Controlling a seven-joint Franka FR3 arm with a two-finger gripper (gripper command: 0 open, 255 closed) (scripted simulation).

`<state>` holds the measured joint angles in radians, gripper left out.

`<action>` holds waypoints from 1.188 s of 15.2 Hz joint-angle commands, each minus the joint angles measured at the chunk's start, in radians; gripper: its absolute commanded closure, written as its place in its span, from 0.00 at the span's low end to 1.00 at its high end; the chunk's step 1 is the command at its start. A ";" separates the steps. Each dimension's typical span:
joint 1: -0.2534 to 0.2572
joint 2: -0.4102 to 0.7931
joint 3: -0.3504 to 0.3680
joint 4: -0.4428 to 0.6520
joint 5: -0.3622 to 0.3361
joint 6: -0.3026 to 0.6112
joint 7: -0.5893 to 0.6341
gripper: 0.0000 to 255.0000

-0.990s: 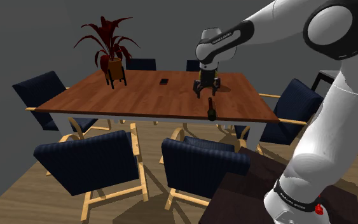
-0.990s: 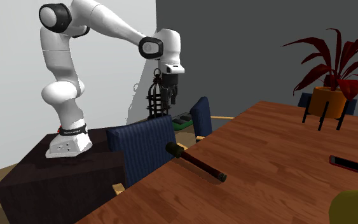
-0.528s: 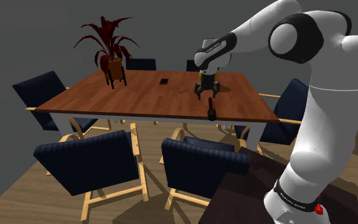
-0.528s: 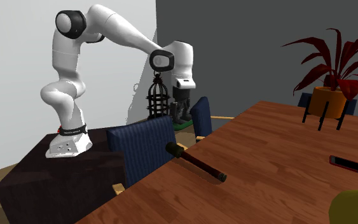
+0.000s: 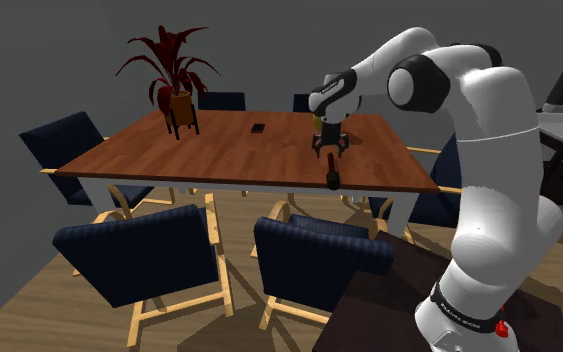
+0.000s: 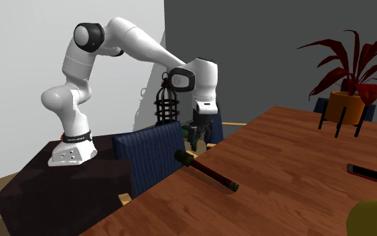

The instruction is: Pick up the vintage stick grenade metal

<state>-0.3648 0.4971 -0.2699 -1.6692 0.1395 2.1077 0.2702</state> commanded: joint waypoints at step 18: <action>-0.077 0.216 0.001 0.149 0.064 0.057 0.012 1.00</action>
<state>-0.4417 0.7130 -0.2689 -1.5205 0.2034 2.1645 0.2821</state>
